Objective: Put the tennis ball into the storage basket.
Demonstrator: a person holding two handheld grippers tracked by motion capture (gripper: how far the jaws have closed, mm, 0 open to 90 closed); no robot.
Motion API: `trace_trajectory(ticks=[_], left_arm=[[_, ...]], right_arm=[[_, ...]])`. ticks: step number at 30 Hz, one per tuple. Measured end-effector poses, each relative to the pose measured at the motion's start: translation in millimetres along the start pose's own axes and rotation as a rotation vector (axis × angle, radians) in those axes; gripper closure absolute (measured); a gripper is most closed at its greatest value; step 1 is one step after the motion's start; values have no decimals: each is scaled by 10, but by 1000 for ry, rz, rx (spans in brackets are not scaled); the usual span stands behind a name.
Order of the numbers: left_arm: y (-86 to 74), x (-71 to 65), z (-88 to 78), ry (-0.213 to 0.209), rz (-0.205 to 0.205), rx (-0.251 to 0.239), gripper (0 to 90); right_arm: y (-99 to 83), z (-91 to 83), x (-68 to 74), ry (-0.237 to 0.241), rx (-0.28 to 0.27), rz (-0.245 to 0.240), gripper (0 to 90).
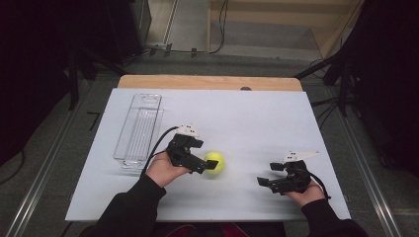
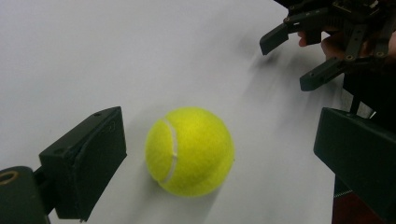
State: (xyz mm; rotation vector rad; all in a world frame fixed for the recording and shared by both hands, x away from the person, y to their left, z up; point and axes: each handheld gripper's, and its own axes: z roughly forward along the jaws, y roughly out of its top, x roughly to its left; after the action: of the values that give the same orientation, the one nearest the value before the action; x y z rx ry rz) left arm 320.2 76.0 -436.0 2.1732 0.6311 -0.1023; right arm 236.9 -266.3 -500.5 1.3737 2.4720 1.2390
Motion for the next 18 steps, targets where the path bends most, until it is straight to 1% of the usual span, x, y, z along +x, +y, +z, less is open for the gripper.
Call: trace_trajectory(ticks=[1, 4, 7, 11, 12, 15, 18], left_arm=[[18, -1, 15, 1, 3, 7, 28], [69, -9, 65, -3, 14, 4, 29], [121, -21, 116, -3, 22, -7, 29], [178, -40, 178, -2, 23, -16, 29], [187, -41, 190, -6, 28, -17, 29], [192, -53, 225, 2, 34, -20, 29], [182, -41, 243, 6, 29, -24, 29]], right_arm=[[0, 0, 3, 0, 3, 4, 129], [0, 4, 0, -1, 1, 1, 129], [0, 5, 0, -1, 3, 2, 129], [-1, 4, 0, -2, 4, 1, 129], [-2, 5, 1, -3, 4, -1, 129], [-4, 6, 1, -3, 4, -2, 129], [-5, 4, -1, -3, 4, -2, 129]])
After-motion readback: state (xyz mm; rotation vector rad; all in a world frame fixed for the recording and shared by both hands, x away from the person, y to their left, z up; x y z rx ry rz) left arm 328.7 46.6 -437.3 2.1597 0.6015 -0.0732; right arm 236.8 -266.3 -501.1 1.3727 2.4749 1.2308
